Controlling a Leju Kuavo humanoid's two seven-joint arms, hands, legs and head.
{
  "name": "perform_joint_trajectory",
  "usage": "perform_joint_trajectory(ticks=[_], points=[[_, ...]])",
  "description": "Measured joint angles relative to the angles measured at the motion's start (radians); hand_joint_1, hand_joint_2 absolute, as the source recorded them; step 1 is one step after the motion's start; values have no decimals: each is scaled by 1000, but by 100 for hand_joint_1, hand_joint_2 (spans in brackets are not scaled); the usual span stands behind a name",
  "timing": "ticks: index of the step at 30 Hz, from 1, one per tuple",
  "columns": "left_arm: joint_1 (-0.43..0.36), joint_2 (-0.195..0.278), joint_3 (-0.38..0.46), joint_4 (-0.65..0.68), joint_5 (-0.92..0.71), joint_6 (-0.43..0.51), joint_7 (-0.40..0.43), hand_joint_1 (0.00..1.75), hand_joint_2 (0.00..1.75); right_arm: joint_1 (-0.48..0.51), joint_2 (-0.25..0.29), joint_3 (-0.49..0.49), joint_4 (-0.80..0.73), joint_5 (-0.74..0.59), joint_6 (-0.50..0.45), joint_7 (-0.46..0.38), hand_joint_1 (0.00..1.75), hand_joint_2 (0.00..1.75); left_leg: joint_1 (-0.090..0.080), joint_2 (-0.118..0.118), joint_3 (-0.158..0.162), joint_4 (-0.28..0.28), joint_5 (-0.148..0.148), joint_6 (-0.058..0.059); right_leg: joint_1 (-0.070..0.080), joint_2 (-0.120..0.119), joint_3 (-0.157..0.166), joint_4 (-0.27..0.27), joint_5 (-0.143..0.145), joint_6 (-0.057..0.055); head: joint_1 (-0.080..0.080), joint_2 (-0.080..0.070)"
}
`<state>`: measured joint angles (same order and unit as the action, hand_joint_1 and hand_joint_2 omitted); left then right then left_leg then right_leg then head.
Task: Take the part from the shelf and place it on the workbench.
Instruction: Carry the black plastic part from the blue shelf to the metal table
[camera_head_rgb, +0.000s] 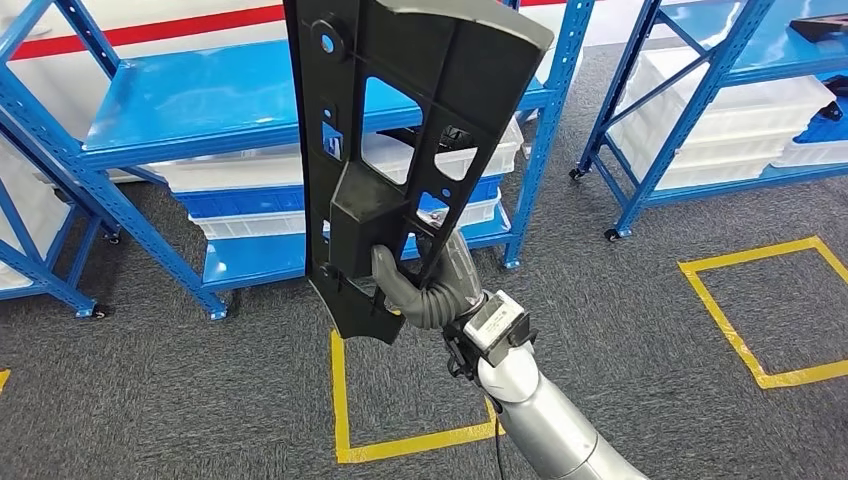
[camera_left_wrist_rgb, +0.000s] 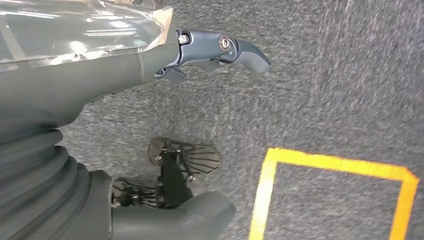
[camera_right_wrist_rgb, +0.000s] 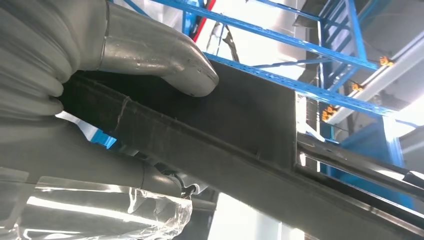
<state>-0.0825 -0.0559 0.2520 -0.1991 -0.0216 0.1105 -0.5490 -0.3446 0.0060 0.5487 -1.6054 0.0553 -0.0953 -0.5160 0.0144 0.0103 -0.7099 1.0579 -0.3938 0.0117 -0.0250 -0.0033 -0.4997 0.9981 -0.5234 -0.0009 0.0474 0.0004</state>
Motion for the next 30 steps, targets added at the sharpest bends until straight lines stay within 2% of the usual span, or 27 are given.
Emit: perform_joint_trajectory(ticks=[2,3,4,5,6,7,9,10,11,12,14,16,18,20,21,22,23,24,26,27,28,30], points=[[1,0,0,0,-5,3,-2,0,175,4,2,0,-2,14,-2,-8,175,175,2,-2,-32,109,-99,-9,3,-3,-17,0,20,-11,0,0],[0,0,1,0,-7,4,-3,0,175,7,2,-1,-2,19,-3,-10,175,175,2,-2,-46,165,-133,-12,4,-4,-25,1,29,-13,0,0],[0,1,1,0,-9,4,-3,0,175,11,3,-1,-2,23,-4,-11,175,175,2,-2,-54,209,-148,-13,5,-6,-35,2,36,-13,-1,0],[0,1,2,0,-10,5,-2,0,175,15,3,-1,-2,27,-5,-12,175,175,2,-2,-51,231,-146,-13,6,-8,-43,2,42,-13,-1,0],[0,1,2,0,-12,6,-1,0,175,20,4,-2,-3,31,-6,-12,175,175,2,-2,-36,231,-134,-11,7,-10,-52,3,49,-12,-1,0],[0,1,3,0,-14,8,0,0,175,24,4,-3,-3,34,-7,-12,175,175,2,-1,-3,201,-115,-7,8,-14,-60,3,56,-10,-1,0],[-2,2,5,-1,-17,12,4,0,175,28,7,-5,-7,39,-8,-12,175,175,-2,14,99,69,-87,7,11,-22,-70,3,65,-5,-1,0],[-4,3,6,-1,-18,15,5,0,175,28,9,-7,-11,41,-9,-11,175,175,-7,24,141,8,-85,13,13,-28,-73,3,69,0,0,0],[-6,3,6,-1,-18,16,5,0,175,28,11,-9,-13,43,-9,-11,175,175,-12,33,167,-33,-87,18,14,-34,-75,3,73,5,0,0],[-8,4,6,-1,-18,16,5,0,175,28,13,-10,-15,44,-9,-10,175,175,-17,37,176,-52,-92,21,16,-40,-76,3,75,9,0,0],[-7,4,7,-1,-18,16,6,0,175,30,15,-11,-17,45,-9,-9,175,175,-21,28,171,-59,-87,27,15,-52,-77,1,81,18,0,0],[-4,3,8,-1,-18,17,6,0,175,31,17,-12,-18,45,-9,-8,175,175,-18,17,170,-73,-72,35,15,-46,-87,15,71,24,1,0],[-4,1,9,-1,-18,17,6,0,175,33,17,-15,-21,46,-9,-7,175,175,-13,6,164,-85,-55,45,14,-21,-125,97,22,20,2,0],[-4,1,10,-1,-18,17,6,0,175,39,15,-16,-21,46,-9,-6,175,175,-14,-8,151,-83,-45,49,13,-8,-179,230,-39,14,3,0],[-4,1,10,-1,-18,17,6,0,175,42,14,-16,-21,46,-9,-6,175,175,-14,-15,144,-82,-42,49,13,-6,-195,273,-54,17,3,0],[-3,0,10,-1,-18,17,6,0,175,44,13,-17,-21,45,-9,-6,175,175,-14,-24,139,-79,-39,48,13,-5,-194,281,-53,22,3,0],[-3,0,10,-1,-18,17,6,0,175,46,13,-17,-21,45,-9,-6,175,175,-14,-33,135,-76,-37,47,12,-3,-172,247,-38,30,3,0],[-2,0,10,-1,-18,17,6,0,175,46,12,-17,-21,45,-9,-6,175,175,-14,-42,132,-73,-36,45,12,4,-132,179,-12,37,3,0],[-3,-1,10,-1,-18,16,6,0,175,46,12,-17,-22,45,-9,-5,175,175,-17,-58,124,-62,-35,39,11,28,-63,48,27,39,2,0],[-2,-1,10,-1,-18,16,6,0,175,46,13,-17,-22,45,-9,-5,175,175,-18,-64,118,-58,-34,34,11,36,-46,15,35,36,2,0],[-1,-1,10,-1,-18,17,6,0,175,46,13,-17,-22,45,-9,-5,175,175,-18,-68,112,-55,-32,28,13,38,-44,6,36,30,2,0],[1,0,10,0,-18,18,6,0,175,45,15,-17,-22,46,-9,-5,175,175,-14,-75,103,-53,-28,16,8,25,-46,4,44,18,2,0]])
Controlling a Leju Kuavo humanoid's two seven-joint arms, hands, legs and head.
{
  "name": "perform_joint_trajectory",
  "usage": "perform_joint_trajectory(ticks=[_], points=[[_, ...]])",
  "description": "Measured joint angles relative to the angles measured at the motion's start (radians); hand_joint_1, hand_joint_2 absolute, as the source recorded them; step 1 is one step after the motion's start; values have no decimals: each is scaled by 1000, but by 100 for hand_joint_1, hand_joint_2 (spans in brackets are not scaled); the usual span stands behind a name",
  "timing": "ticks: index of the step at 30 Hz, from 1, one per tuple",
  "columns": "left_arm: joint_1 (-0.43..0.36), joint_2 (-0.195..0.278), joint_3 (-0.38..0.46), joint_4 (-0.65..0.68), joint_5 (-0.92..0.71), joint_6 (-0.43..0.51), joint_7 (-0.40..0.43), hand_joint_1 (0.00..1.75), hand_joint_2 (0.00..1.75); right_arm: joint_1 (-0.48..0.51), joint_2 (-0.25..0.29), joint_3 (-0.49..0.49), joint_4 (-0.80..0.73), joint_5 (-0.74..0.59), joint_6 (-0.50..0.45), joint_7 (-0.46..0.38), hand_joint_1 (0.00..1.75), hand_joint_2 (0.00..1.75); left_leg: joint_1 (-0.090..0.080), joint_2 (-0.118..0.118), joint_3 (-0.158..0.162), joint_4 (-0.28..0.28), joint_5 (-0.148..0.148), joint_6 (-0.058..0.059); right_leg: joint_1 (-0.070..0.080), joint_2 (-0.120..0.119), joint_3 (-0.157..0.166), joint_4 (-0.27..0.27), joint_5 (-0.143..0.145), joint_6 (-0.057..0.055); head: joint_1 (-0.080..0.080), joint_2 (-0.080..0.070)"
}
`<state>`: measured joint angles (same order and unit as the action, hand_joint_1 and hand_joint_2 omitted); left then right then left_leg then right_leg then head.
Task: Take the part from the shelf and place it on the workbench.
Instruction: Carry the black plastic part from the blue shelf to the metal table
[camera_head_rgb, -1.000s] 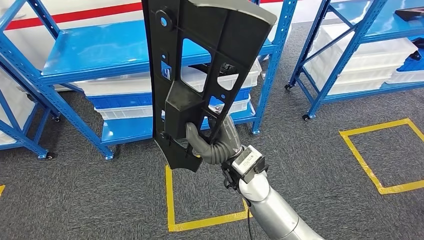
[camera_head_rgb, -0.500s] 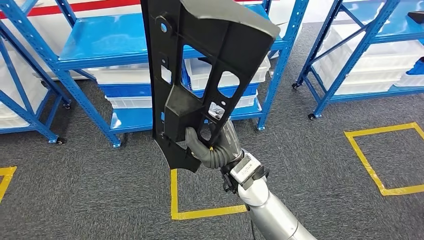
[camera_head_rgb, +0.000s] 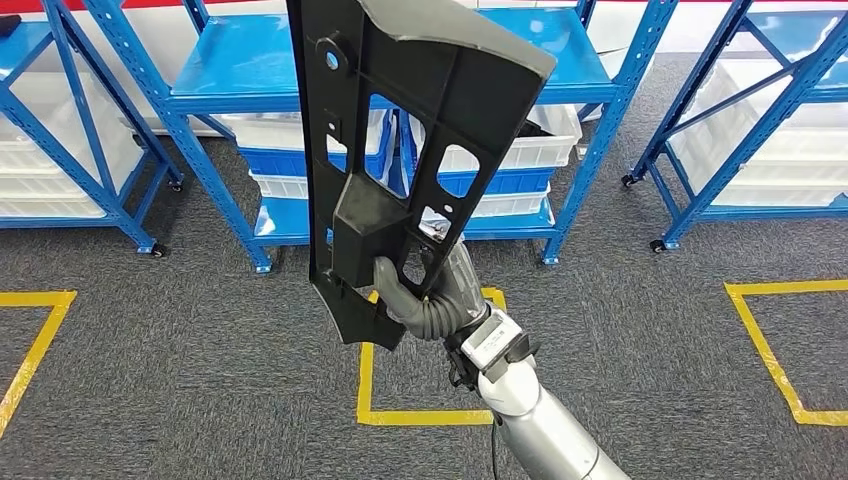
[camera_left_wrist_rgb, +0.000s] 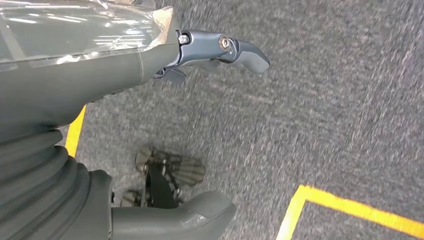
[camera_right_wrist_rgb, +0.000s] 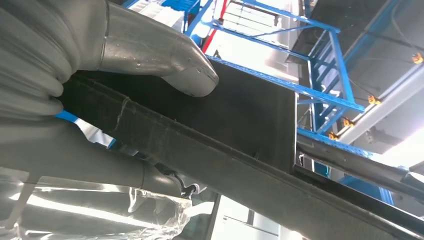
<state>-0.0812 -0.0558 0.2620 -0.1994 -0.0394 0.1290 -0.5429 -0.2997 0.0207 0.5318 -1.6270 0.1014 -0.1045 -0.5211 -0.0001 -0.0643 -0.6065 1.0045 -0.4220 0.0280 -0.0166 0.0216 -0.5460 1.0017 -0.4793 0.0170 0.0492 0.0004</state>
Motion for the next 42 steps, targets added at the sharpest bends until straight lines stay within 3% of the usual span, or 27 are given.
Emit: perform_joint_trajectory(ticks=[2,5,7,8,10,12,13,15,17,18,20,22,23,24,26,28,30,32,33,35,37,38,39,42], points=[[1,0,0,0,-1,2,-2,0,175,-1,4,0,0,1,0,1,175,175,3,16,-17,34,-25,-12,-8,-14,0,-6,7,-13,-3,0],[1,0,0,0,-2,5,-4,0,175,-1,8,0,0,2,2,2,175,175,12,50,-96,206,-115,-33,-7,-37,-1,-8,9,-21,-6,0],[3,0,0,0,-4,6,-6,0,175,0,8,-1,0,2,2,2,175,175,17,57,-125,275,-130,-41,-6,-54,-3,-7,9,-21,-6,0],[4,0,0,0,-5,6,-7,0,175,0,8,-1,0,2,2,2,175,175,19,61,-113,254,-112,-43,-5,-63,-3,-7,9,-21,-6,0],[3,0,0,0,-11,6,-10,0,175,0,9,-1,0,3,2,2,175,175,20,85,-41,125,-55,-39,-5,-77,-2,-7,9,-20,-6,0],[1,1,0,0,-18,7,-13,0,175,0,9,-3,-2,6,2,2,175,175,13,113,15,18,-23,-28,2,-90,-3,-6,9,-17,-5,0],[0,1,0,0,-21,8,-15,0,175,1,10,-4,-4,7,3,2,175,175,8,119,22,0,-23,-23,5,-96,-4,-6,9,-14,-5,0],[0,2,0,0,-24,9,-18,0,175,3,11,-6,-8,8,4,2,175,175,4,102,18,-4,-18,-9,8,-107,-5,-7,9,-3,-3,0],[1,1,0,0,-28,8,-25,0,175,8,12,-7,-14,13,6,1,175,175,6,87,20,-16,-8,7,8,-91,-16,17,-9,3,-2,0],[1,1,0,0,-31,6,-32,0,175,14,11,-8,-18,18,5,-3,175,175,8,79,22,-22,-3,14,7,-72,-34,57,-32,1,0,0],[3,1,0,0,-37,0,-45,0,175,37,8,-8,-25,31,-2,-13,175,175,9,60,19,-24,2,22,5,-39,-94,190,-92,-8,1,0],[9,2,-1,0,-44,-6,-53,0,175,62,2,-7,-30,39,-15,-22,175,175,9,39,16,-23,4,23,4,-29,-139,286,-121,-6,1,0],[12,2,-1,1,-49,-8,-54,0,175,69,0,-6,-33,41,-21,-24,175,175,9,28,15,-22,4,23,3,-27,-135,280,-111,2,1,0],[14,2,-2,1,-52,-11,-54,0,175,73,-2,-5,-38,41,-26,-25,175,175,9,17,15,-19,4,21,0,-23,-111,232,-87,12,1,0],[14,2,-4,1,-57,-16,-55,0,175,75,-6,-4,-47,40,-33,-27,175,175,7,-4,10,-6,1,14,-7,4,-44,94,-35,26,1,0],[11,4,-5,1,-60,-18,-55,0,175,80,-10,-3,-54,39,-37,-31,175,175,6,-22,-2,8,-2,2,-10,25,-11,22,-13,21,0,0],[13,6,-6,1,-62,-18,-55,0,175,83,-12,-3,-58,35,-39,-37,175,175,10,-33,-12,10,2,-11,-9,16,-10,18,-8,7,0,0],[13,7,-6,1,-63,-17,-53,0,175,83,-13,-1,-58,29,-41,-46,175,175,13,-12,-23,28,-10,-21,-12,1,-10,15,-2,-6,-2,0],[11,8,-6,1,-63,-15,-50,0,175,82,-13,0,-58,25,-42,-52,175,175,13,9,-38,61,-31,-26,-14,-8,-10,14,0,-12,-3,0],[5,8,-6,1,-64,-10,-44,0,175,80,-14,1,-55,19,-45,-62,175,175,16,48,-92,180,-96,-36,-10,-27,-11,13,0,-20,-5,0],[2,9,-6,1,-64,-5,-38,0,175,78,-16,3,-50,16,-48,-66,175,175,19,56,-138,283,-134,-42,-6,-48,-13,13,0,-21,-5,0],[2,9,-6,1,-64,-3,-36,0,175,77,-17,4,-47,16,-48,-66,175,175,20,58,-136,284,-127,-42,-5,-59,-14,13,-1,-22,-5,0],[2,10,-6,1,-64,-3,-35,0,175,75,-17,5,-45,15,-49,-66,175,175,20,62,-114,247,-105,-40,-4,-68,-14,13,-1,-21,-5,0],[-3,13,-6,0,-64,-2,-34,0,175,65,-17,8,-43,15,-49,-67,175,175,13,99,-5,54,-35,-23,2,-91,-12,13,-2,-19,-5,0]])
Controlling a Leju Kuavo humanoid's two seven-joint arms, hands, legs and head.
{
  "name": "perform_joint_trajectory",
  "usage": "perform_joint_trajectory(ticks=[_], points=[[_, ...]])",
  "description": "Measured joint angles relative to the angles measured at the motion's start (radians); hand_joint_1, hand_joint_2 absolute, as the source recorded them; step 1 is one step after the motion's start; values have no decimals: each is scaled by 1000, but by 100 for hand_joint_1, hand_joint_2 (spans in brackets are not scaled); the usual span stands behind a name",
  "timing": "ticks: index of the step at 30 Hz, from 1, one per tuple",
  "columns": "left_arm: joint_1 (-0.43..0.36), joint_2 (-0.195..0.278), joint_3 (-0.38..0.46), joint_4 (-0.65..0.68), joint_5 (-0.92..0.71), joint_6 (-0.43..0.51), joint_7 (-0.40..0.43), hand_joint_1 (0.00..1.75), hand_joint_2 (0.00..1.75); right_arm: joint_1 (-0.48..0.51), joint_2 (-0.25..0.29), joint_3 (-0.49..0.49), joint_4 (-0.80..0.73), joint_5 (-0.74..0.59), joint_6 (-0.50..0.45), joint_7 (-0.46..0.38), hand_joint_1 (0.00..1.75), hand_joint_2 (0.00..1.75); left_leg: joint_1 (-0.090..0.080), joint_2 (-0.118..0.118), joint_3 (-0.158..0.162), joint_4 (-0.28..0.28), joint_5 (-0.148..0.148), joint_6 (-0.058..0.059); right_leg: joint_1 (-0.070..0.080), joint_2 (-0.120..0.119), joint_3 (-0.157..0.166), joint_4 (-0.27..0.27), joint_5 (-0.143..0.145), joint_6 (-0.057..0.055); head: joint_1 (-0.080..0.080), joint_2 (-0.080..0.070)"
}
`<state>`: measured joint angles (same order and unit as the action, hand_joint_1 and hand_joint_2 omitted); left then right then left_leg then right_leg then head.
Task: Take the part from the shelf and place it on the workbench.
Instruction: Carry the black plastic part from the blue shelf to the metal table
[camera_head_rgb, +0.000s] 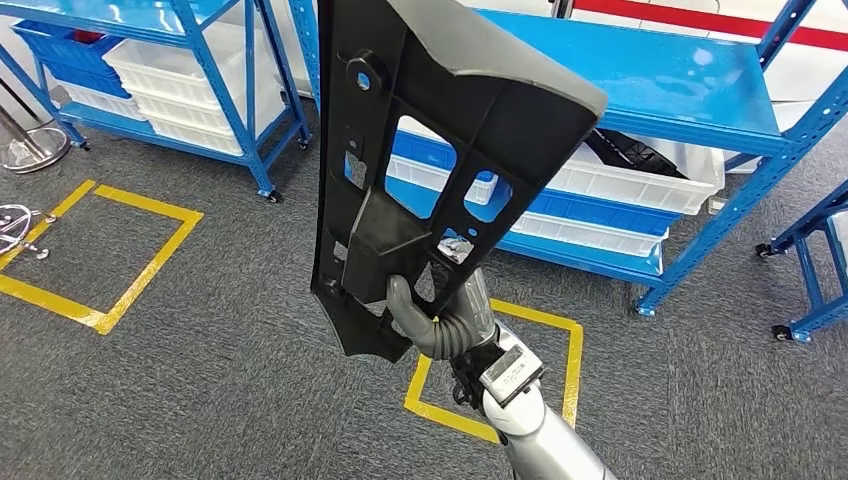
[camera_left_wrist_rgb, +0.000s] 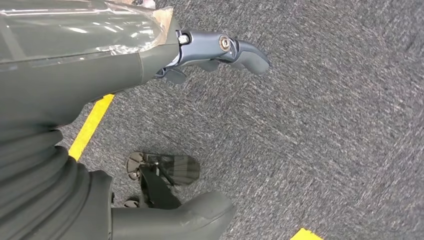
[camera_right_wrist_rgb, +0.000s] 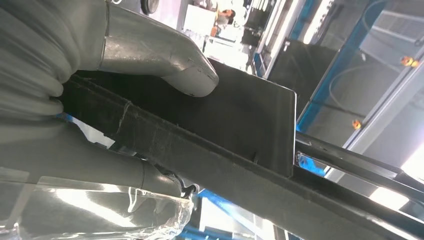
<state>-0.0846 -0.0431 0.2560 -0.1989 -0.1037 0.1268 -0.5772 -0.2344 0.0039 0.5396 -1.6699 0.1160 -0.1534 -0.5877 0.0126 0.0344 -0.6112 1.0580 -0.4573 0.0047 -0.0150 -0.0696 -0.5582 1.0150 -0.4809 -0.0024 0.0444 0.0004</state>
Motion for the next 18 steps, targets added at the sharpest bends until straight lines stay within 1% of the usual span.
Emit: perform_joint_trajectory(ticks=[1,2,3,4,5,6,7,8,9,10,11,12,13,14,15,16,17,18], points=[[-2,1,0,0,0,0,0,0,175,-3,0,1,0,0,0,0,175,175,-4,8,16,-32,6,7,2,-7,0,0,-1,3,0,0],[-3,2,0,0,0,0,0,0,175,-4,0,1,1,0,0,0,175,175,-9,7,17,-41,4,12,4,-14,0,-2,-1,6,0,0],[-4,3,0,0,0,0,0,0,175,-6,0,2,2,0,0,0,175,175,-11,-2,15,-44,7,18,4,-20,2,-4,0,12,0,0],[-3,4,0,0,0,0,1,0,175,-7,0,3,2,0,0,0,175,175,-9,-10,18,-50,12,25,4,-21,1,-3,-2,17,1,0],[-3,4,0,0,0,1,1,0,175,-8,0,3,3,0,-1,0,175,175,-7,-18,22,-59,19,31,4,-11,-3,7,-9,21,2,0],[-4,4,0,0,0,1,1,0,175,-10,-1,4,3,0,-1,-1,175,175,-5,-26,26,-68,26,37,4,7,-15,34,-24,21,2,0],[-5,3,1,0,0,1,1,0,175,-11,-2,4,4,-1,-2,-1,175,175,-2,-34,29,-75,32,42,4,29,-38,83,-48,18,4,0],[-7,3,1,-1,0,2,2,0,175,-11,-3,5,6,-2,-3,-1,175,175,-3,-42,28,-76,34,45,2,48,-67,146,-76,14,4,0],[-8,3,1,-1,0,2,4,0,175,-12,-5,6,9,-3,-4,-1,175,175,-3,-52,27,-76,35,46,1,57,-99,212,-101,12,5,0],[-9,3,1,-1,0,2,6,0,175,-12,-7,6,13,-5,-5,-1,175,175,-3,-63,27,-75,35,46,1,61,-123,257,-113,14,5,0],[-9,3,1,-1,0,2,9,0,175,-13,-8,6,17,-7,-6,-1,175,175,-3,-74,26,-75,35,46,0,62,-131,269,-110,21,5,0],[-10,3,2,-1,0,2,11,0,175,-14,-8,7,20,-8,-6,-1,175,175,-3,-86,26,-73,34,45,-2,64,-120,242,-91,31,5,0],[-11,2,2,-1,0,2,13,0,175,-16,-8,7,23,-9,-6,-1,175,175,-2,-98,26,-69,33,43,-6,70,-92,181,-62,42,5,0],[-14,1,2,-1,1,2,14,0,175,-19,-8,7,25,-10,-6,-2,175,175,-3,-110,23,-62,30,38,-10,84,-61,112,-35,50,5,0],[-16,1,3,-1,1,2,16,0,175,-22,-8,7,28,-10,-6,-2,175,175,-4,-120,18,-53,26,32,-14,96,-35,56,-14,51,5,0],[-18,1,3,-1,2,2,17,0,175,-25,-7,8,30,-10,-6,-2,175,175,-5,-127,12,-46,24,26,-15,104,-19,22,-3,48,5,0],[-18,2,4,-1,2,2,18,0,175,-29,-5,8,33,-11,-6,-3,175,175,-5,-133,6,-42,23,20,-13,108,-15,11,-1,41,4,0],[-18,3,5,-1,2,2,19,0,175,-32,-3,8,34,-11,-6,-3,175,175,-4,-138,2,-41,24,16,-11,101,-14,12,1,33,4,0]])
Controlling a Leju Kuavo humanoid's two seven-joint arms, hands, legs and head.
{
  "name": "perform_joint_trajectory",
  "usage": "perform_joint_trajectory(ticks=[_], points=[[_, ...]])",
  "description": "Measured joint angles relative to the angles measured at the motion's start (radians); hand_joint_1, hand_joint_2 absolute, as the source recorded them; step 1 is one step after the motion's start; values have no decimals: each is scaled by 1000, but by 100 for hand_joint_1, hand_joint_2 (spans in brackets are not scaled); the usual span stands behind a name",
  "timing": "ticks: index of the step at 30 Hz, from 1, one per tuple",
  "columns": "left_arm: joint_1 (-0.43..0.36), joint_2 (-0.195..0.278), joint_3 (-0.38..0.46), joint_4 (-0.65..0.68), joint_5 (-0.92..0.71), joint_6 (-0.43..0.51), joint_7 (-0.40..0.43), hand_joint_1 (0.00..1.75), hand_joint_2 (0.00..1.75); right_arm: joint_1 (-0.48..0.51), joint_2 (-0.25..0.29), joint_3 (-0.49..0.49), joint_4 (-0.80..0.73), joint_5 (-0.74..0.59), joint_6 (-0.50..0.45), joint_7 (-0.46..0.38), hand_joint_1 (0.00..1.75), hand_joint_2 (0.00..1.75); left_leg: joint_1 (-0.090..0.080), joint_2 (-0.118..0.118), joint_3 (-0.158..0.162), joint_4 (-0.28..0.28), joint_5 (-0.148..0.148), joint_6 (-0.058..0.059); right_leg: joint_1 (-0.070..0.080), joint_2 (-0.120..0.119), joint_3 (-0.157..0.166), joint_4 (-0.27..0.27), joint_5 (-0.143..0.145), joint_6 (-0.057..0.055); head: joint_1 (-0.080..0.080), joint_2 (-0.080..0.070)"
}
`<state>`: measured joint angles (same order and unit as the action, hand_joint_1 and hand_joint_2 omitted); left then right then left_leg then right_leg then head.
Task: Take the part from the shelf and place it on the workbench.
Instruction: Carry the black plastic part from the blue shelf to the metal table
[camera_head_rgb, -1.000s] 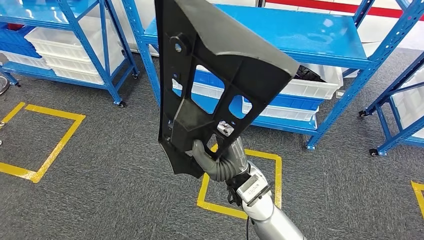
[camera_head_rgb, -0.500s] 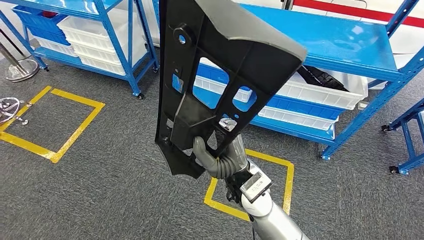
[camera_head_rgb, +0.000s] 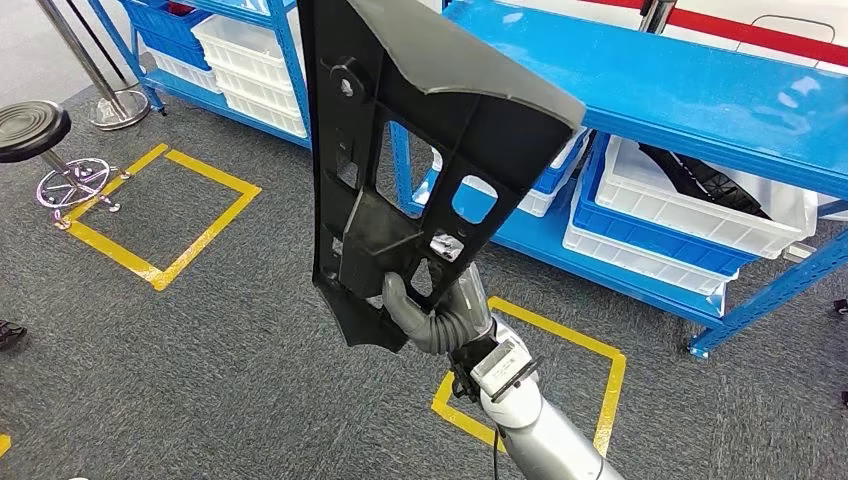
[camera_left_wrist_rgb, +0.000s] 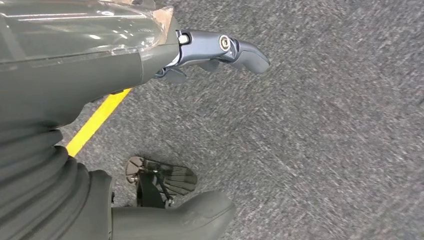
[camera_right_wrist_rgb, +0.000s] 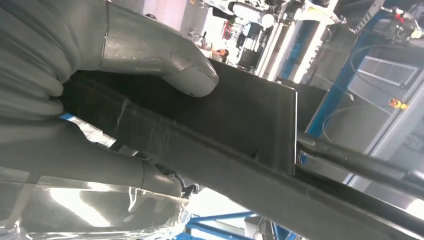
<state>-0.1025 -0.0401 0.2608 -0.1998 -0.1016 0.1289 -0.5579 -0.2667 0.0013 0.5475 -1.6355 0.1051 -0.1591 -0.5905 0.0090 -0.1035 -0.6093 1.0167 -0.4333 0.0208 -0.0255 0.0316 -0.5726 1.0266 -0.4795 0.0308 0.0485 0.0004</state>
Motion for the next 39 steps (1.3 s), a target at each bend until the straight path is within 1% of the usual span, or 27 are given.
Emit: perform_joint_trajectory(ticks=[1,3,5,7,8,9,10,12,14,16,17,18,19,21,23,24,25,27,28,29,31,32,34,36,37,38,39], points=[[1,1,0,0,-1,0,2,0,175,-5,3,0,1,0,1,0,175,175,3,1,-3,1,0,-4,0,-6,0,0,2,-7,0,0],[0,2,1,0,-2,0,5,0,175,-14,9,0,3,-1,2,0,175,175,4,36,-18,33,-20,-13,-3,-19,1,-3,4,-20,-2,0],[-5,4,1,0,-2,0,6,0,175,-17,12,-1,4,-2,5,0,175,175,3,82,-70,141,-75,-21,-1,-37,2,-4,3,-30,-4,0],[-6,5,1,0,-3,1,7,0,175,-14,13,-1,6,-2,8,-1,175,175,5,95,-135,266,-123,-25,3,-58,2,-4,1,-34,-4,0],[-4,5,1,0,-3,1,7,0,175,-11,13,-1,8,-1,10,-2,175,175,5,97,-149,292,-125,-25,4,-68,2,-4,0,-35,-4,0],[-2,6,1,0,-4,2,7,0,175,-8,13,0,9,1,12,-5,175,175,5,99,-144,278,-108,-23,5,-78,3,-4,-1,-36,-4,0],[-1,6,2,0,-3,4,7,0,175,-5,13,0,9,2,13,-9,175,175,4,103,-118,226,-78,-19,6,-88,4,-4,-2,-37,-4,0],[0,9,4,0,-1,8,7,0,175,0,14,3,9,5,15,-21,175,175,-2,140,-44,84,-22,-8,11,-104,7,-4,-5,-35,-4,0],[0,10,7,0,5,15,5,0,175,8,14,7,11,10,15,-38,175,175,-11,167,-9,13,-6,2,17,-118,9,-5,-8,-30,-4,0],[4,12,13,0,12,19,5,0,175,21,16,13,14,16,15,-54,175,175,-17,152,-10,6,-6,11,18,-133,13,-9,-10,-21,-3,0],[9,13,17,1,15,20,5,0,175,27,18,16,16,18,15,-59,175,175,-15,142,-6,-1,-2,16,18,-130,14,-7,-13,-16,-3,0],[12,14,22,1,20,21,5,0,175,34,20,19,17,19,14,-64,175,175,-13,132,0,-9,4,23,18,-114,11,5,-23,-14,-3,0],[15,14,26,1,25,22,6,0,175,41,22,23,18,20,14,-68,175,175,-9,121,6,-16,9,29,18,-91,-2,37,-41,-15,-2,0],[20,14,36,2,36,27,12,0,175,59,22,29,20,22,16,-70,175,175,-6,98,9,-22,13,35,16,-48,-57,158,-97,-23,-1,0],[28,13,46,2,46,34,19,0,175,77,21,37,21,27,24,-65,175,175,-7,71,8,-21,13,36,15,-38,-112,262,-131,-22,-1,0],[33,12,52,2,49,37,21,0,175,84,21,42,20,30,29,-61,175,175,-7,57,8,-21,13,35,15,-36,-117,265,-124,-15,-1,0],[39,10,57,2,52,39,23,0,175,90,21,48,19,34,33,-56,175,175,-7,43,9,-20,13,35,14,-34,-99,223,-100,-6,-1,0],[46,5,64,3,53,44,22,0,175,99,21,58,12,40,39,-48,175,175,-7,16,10,-13,9,29,10,-13,-35,80,-37,7,-1,0],[49,4,68,3,54,47,21,0,175,105,21,63,7,42,42,-44,175,175,-8,4,9,-9,6,25,8,-3,-8,24,-16,6,-1,0],[51,2,71,3,56,50,18,0,175,111,21,67,1,45,43,-41,175,175,-9,-4,6,-6,4,20,8,4,6,-5,-7,1,-1,0],[59,2,76,3,59,53,12,0,175,122,22,75,-13,52,45,-34,175,175,-6,-16,2,-6,3,9,11,-2,13,-14,-2,-13,-2,0],[64,1,79,3,60,53,9,0,175,126,23,78,-21,55,45,-31,175,175,-3,-10,-1,-3,2,3,10,-8,15,-16,0,-19,-2,0],[69,0,83,3,62,53,3,0,175,131,25,84,-35,58,45,-28,175,175,-2,31,-18,37,-24,-7,6,-23,19,-20,3,-33,-3,0],[67,0,87,3,62,53,1,0,175,138,27,86,-44,58,45,-27,175,175,1,80,-76,155,-86,-18,6,-41,21,-22,0,-42,-4,0],[66,0,88,3,62,53,0,0,175,142,27,87,-46,58,45,-27,175,175,4,90,-111,223,-115,-23,8,-52,22,-22,-1,-44,-4,0],[67,0,90,3,62,53,0,0,175,145,27,87,-47,58,45,-26,175,175,7,95,-139,275,-131,-26,9,-64,23,-22,-3,-45,-4,0],[68,-1,91,3,62,53,0,0,175,148,27,87,-48,58,45,-26,175,175,9,97,-148,289,-127,-28,10,-74,23,-21,-4,-46,-4,0]])
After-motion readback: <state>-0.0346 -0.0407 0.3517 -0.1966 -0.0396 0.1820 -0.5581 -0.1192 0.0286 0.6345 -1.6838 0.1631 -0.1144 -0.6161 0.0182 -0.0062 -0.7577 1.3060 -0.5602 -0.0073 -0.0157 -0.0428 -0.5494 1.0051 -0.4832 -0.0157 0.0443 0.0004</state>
